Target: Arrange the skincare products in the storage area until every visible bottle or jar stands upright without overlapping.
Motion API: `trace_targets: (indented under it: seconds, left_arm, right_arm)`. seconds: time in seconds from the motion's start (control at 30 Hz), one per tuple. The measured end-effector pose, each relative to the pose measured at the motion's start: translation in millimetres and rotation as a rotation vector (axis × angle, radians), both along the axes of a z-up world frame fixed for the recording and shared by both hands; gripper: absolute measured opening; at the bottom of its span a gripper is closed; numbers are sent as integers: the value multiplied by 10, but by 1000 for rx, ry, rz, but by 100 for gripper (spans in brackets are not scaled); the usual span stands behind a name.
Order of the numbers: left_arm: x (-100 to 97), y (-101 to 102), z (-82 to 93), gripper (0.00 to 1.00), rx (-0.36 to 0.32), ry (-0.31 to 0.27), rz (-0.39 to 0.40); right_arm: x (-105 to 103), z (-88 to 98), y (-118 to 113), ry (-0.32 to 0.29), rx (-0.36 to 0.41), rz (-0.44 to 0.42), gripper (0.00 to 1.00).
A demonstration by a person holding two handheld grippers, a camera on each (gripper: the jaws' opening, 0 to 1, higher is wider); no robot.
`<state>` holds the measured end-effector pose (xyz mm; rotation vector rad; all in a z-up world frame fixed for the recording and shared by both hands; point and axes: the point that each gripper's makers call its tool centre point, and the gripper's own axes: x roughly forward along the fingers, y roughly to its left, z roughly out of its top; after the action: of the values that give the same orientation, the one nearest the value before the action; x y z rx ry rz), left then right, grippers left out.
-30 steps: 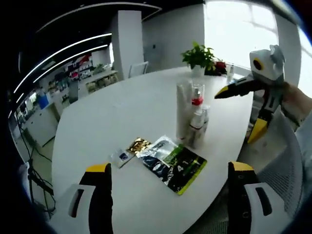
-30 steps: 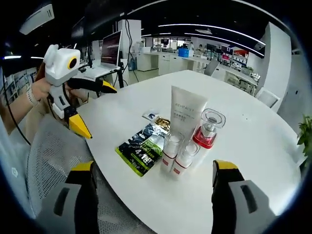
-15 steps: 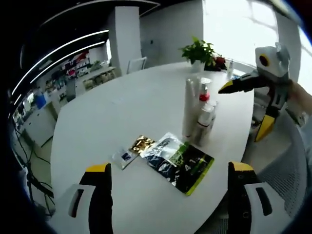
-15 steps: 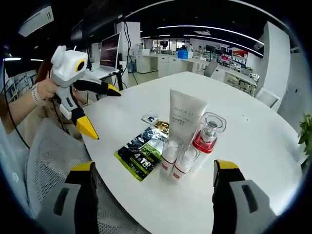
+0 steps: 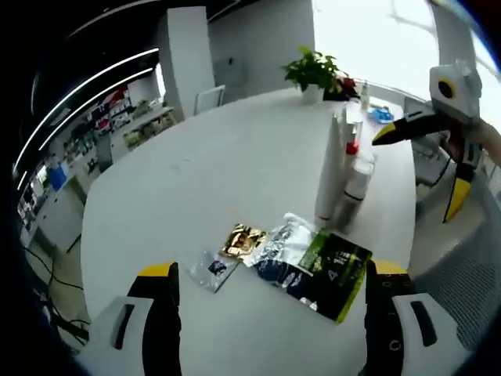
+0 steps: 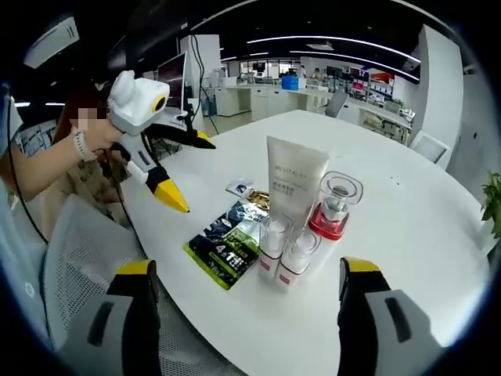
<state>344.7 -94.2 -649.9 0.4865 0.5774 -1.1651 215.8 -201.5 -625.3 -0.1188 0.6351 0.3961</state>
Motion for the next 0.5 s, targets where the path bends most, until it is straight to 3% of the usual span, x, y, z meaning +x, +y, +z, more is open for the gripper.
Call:
trace_targets:
  seconds: [0.23,0.5]
  left_arm:
    - [167,-81,-127,87,45,-3,-40]
    - [357,-139,-286,66,77,0,-45]
  right_arm:
    - [-21,-19,23,13,24,4,92]
    - [-51,-57,92,31,46,39,76]
